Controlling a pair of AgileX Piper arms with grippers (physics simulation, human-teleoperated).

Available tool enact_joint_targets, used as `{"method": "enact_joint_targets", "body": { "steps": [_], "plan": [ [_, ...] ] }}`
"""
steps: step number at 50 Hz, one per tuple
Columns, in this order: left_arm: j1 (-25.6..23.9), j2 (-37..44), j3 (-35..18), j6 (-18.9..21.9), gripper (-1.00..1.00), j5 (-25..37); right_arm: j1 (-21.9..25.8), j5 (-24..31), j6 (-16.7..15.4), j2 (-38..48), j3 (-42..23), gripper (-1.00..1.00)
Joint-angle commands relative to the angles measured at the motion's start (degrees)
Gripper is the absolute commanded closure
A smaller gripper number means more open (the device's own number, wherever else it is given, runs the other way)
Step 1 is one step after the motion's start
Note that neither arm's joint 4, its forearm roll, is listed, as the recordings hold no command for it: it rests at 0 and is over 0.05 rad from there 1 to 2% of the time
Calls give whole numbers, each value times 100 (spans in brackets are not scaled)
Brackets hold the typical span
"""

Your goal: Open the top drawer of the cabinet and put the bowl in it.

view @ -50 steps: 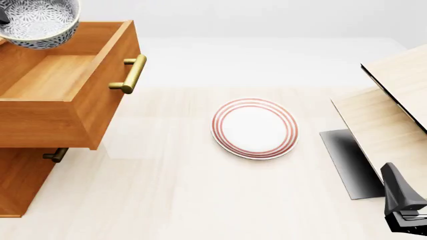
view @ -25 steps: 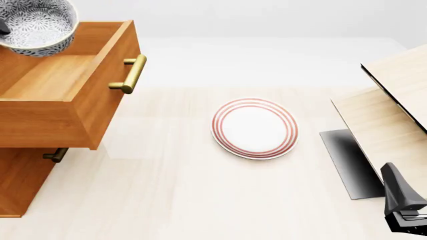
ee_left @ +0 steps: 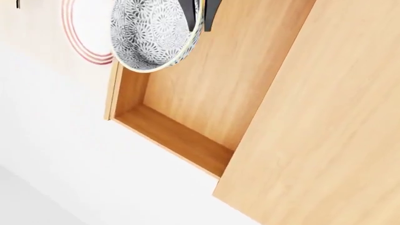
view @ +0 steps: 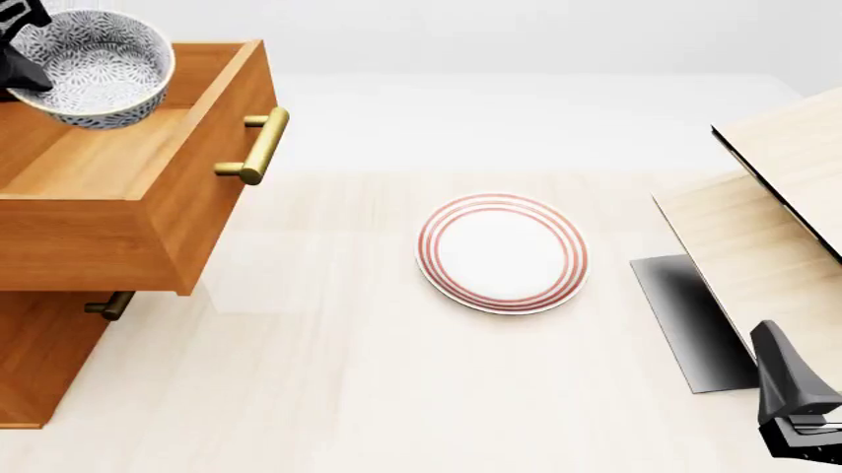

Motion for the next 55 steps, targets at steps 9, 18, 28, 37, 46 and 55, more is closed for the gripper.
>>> {"method": "enact_joint_targets", "body": {
  "steps": [9, 18, 28, 37, 46, 55],
  "plan": [
    [52, 286, 105, -61, 100, -332, 1, 1, 2, -11, 5, -100],
    [131, 395, 228, -60, 100, -498, 0, 2, 1, -7, 5, -100],
    [168, 456, 179, -103, 100, -531, -1, 2, 1, -9, 5, -100],
    [203, 600, 297, -81, 100, -688, 0, 1, 1, -10, 5, -100],
    [219, 800, 328, -76, 100, -823, 0, 2, 2, -8, 5, -100],
    [324, 942, 280, -22, 100, -887, -2, 2, 2, -7, 5, -100]
  ]
}}
